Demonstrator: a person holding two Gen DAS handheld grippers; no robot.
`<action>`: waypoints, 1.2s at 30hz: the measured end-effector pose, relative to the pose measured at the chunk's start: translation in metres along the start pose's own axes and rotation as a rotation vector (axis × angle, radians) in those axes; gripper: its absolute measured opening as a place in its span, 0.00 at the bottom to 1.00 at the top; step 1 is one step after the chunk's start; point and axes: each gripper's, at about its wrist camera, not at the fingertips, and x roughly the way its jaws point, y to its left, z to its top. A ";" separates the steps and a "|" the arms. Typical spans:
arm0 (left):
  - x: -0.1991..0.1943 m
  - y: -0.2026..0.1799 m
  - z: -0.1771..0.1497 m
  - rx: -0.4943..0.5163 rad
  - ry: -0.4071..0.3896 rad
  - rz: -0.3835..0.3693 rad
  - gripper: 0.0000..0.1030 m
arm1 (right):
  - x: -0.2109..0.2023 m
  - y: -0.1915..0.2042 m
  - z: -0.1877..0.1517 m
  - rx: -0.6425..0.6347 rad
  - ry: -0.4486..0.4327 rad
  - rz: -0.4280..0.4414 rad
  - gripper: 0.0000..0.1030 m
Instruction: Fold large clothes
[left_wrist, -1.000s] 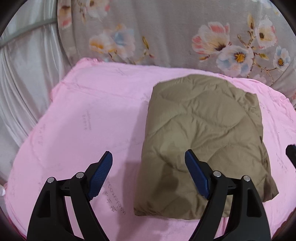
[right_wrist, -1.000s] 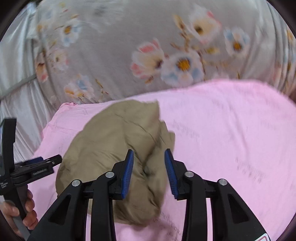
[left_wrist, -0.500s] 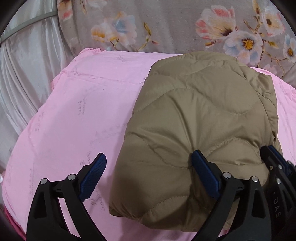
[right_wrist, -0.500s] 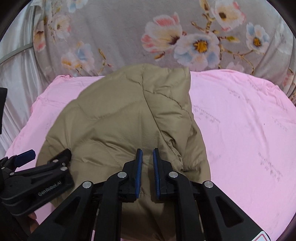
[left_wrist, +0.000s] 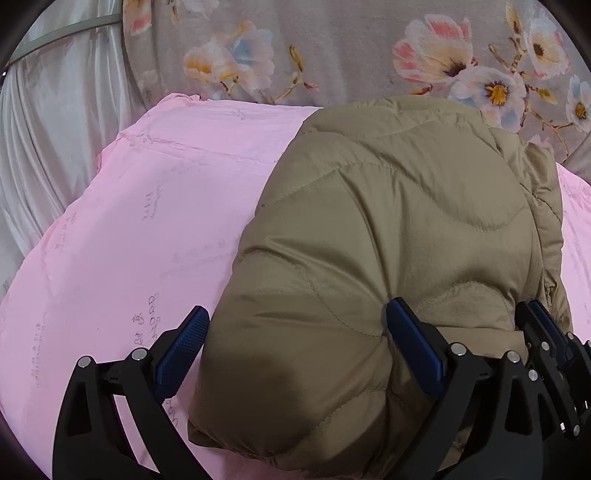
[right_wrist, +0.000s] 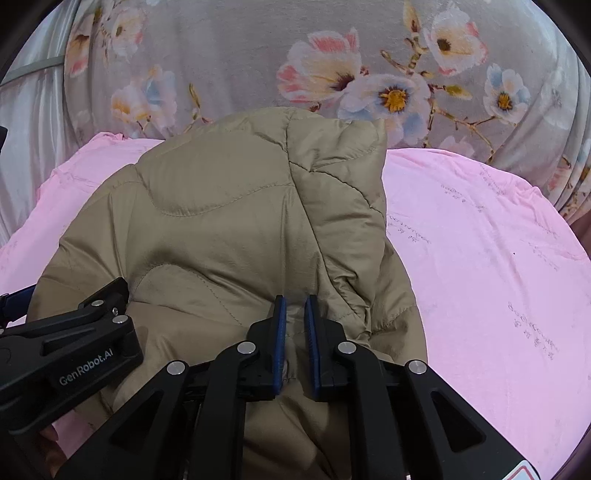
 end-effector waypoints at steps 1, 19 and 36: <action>0.000 -0.001 0.000 -0.002 -0.003 0.000 0.92 | 0.000 0.000 0.000 0.002 0.001 0.002 0.10; -0.057 0.019 -0.038 -0.012 -0.087 -0.035 0.95 | -0.071 -0.036 -0.025 0.072 -0.036 0.074 0.73; -0.112 0.002 -0.141 0.080 0.059 -0.127 0.95 | -0.139 -0.055 -0.104 -0.004 -0.028 -0.056 0.83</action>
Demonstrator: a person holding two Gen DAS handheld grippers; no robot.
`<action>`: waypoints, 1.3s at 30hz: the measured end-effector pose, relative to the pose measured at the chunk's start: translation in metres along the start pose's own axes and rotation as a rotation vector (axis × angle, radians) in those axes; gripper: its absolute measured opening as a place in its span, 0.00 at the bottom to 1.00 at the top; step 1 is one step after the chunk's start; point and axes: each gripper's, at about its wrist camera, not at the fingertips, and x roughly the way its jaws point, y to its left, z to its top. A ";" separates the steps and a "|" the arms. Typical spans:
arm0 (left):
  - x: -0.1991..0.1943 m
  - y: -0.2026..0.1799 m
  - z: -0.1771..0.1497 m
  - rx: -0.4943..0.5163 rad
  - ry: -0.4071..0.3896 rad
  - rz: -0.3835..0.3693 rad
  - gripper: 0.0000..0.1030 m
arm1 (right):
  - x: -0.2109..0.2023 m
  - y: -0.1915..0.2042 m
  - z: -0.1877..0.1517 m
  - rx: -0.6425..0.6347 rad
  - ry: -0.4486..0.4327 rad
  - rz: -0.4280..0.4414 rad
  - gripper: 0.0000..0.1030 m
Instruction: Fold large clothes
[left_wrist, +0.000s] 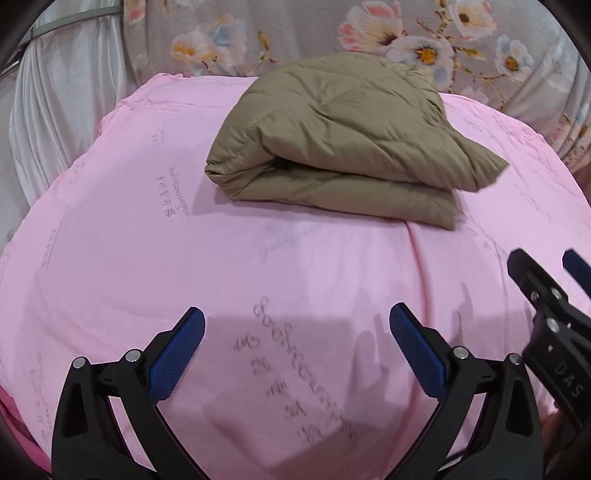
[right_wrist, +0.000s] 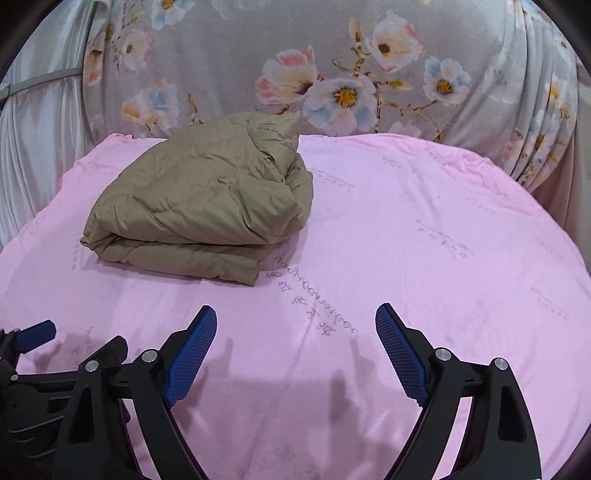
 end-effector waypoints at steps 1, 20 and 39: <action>-0.003 -0.003 -0.002 0.013 -0.005 0.009 0.95 | 0.001 -0.001 -0.001 0.001 0.011 0.010 0.83; -0.026 0.003 -0.035 0.011 0.001 0.063 0.95 | -0.019 -0.004 -0.032 0.074 0.092 0.107 0.83; -0.021 0.012 -0.033 -0.032 0.002 0.121 0.95 | -0.007 0.003 -0.041 0.041 0.201 0.100 0.86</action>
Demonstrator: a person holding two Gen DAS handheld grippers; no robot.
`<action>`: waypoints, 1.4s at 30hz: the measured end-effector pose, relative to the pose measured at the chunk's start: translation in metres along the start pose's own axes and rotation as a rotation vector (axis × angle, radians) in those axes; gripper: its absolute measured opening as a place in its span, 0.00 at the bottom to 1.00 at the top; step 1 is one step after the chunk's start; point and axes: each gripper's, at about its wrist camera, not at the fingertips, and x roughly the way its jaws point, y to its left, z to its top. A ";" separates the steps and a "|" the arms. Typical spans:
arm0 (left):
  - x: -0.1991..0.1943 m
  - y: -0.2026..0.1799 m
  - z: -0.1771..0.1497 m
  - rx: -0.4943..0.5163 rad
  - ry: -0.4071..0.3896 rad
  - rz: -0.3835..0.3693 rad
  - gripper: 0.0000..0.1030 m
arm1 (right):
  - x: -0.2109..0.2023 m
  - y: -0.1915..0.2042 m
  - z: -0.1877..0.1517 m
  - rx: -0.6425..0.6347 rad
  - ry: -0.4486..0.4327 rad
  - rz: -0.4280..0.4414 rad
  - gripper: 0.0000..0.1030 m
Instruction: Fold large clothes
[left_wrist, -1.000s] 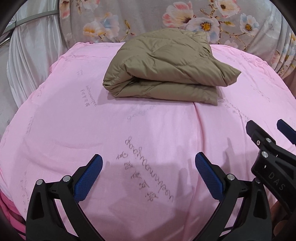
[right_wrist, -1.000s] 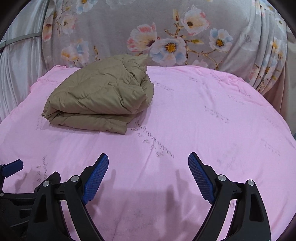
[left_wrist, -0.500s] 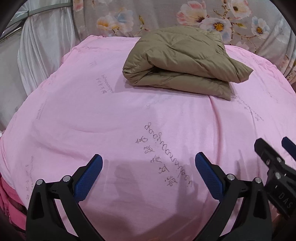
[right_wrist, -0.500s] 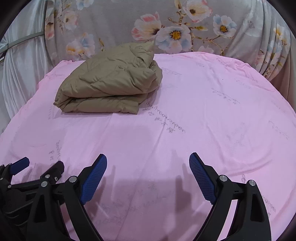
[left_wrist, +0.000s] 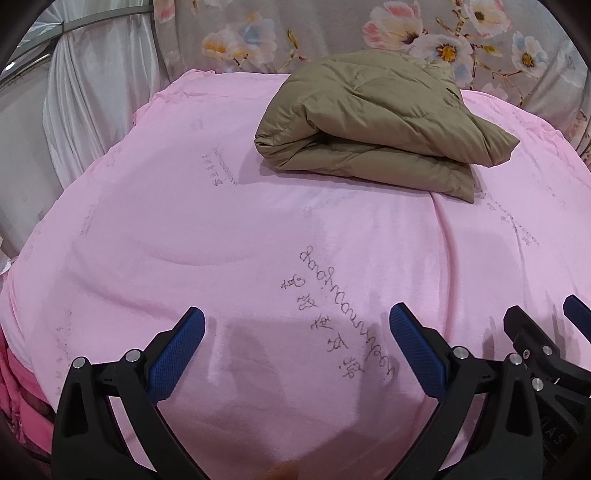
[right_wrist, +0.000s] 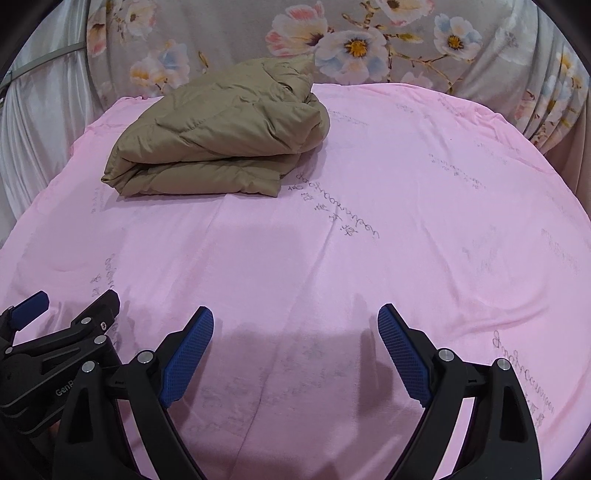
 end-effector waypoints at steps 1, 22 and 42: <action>0.000 0.000 0.000 0.001 -0.001 0.001 0.95 | 0.000 0.000 0.000 0.000 0.000 -0.001 0.86; -0.014 -0.002 -0.002 -0.007 -0.076 0.044 0.95 | -0.014 0.003 -0.001 -0.019 -0.072 -0.027 0.86; -0.017 -0.002 -0.002 -0.007 -0.093 0.062 0.95 | -0.017 0.005 -0.001 -0.023 -0.089 -0.033 0.86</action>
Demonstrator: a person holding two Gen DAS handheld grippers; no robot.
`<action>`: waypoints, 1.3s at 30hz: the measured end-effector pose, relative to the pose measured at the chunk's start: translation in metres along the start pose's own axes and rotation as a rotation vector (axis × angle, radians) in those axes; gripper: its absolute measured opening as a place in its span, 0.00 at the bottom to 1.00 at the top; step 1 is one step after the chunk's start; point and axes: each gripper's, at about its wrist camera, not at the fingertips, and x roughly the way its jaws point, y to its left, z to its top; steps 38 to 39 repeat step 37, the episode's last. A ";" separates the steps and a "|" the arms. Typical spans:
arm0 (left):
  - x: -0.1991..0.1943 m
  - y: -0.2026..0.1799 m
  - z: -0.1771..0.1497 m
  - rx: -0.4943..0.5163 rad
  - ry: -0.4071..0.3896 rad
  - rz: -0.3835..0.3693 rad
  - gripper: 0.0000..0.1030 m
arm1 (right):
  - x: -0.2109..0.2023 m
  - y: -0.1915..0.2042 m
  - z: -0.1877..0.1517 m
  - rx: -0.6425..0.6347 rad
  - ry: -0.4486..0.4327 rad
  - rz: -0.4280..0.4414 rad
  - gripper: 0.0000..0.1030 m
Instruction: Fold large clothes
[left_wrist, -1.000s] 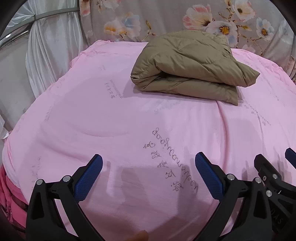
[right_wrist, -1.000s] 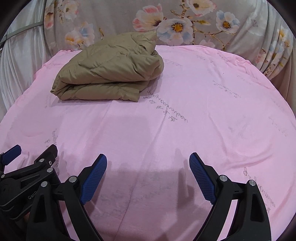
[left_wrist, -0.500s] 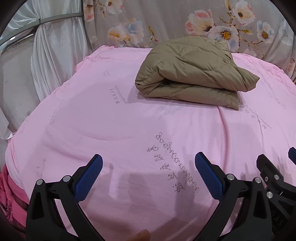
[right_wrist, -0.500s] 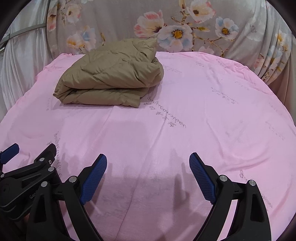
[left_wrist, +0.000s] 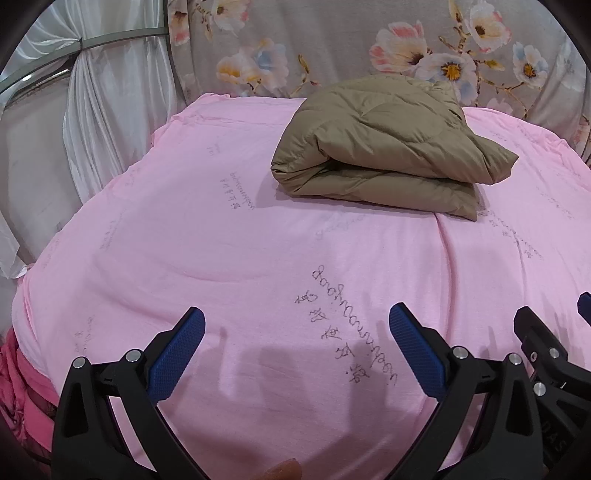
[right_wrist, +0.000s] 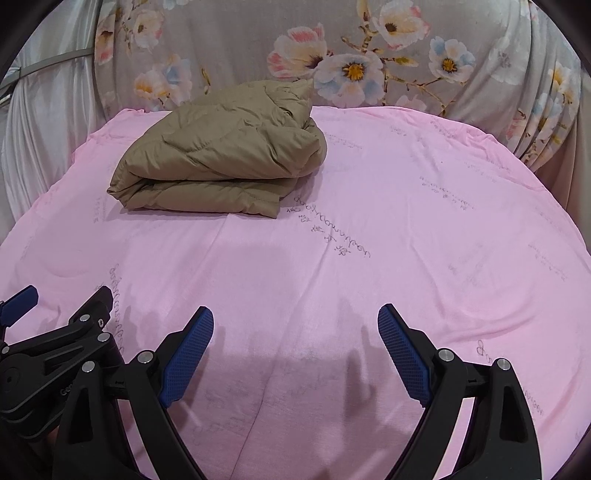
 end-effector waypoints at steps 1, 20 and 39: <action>0.000 0.000 0.000 0.000 0.000 0.000 0.95 | 0.000 0.000 0.000 0.000 -0.001 0.000 0.86; 0.000 0.001 0.001 0.008 -0.004 0.003 0.93 | 0.000 0.000 0.000 0.001 -0.001 -0.001 0.86; 0.002 0.001 0.001 0.024 0.002 0.005 0.92 | -0.001 0.000 0.000 0.000 -0.002 0.000 0.86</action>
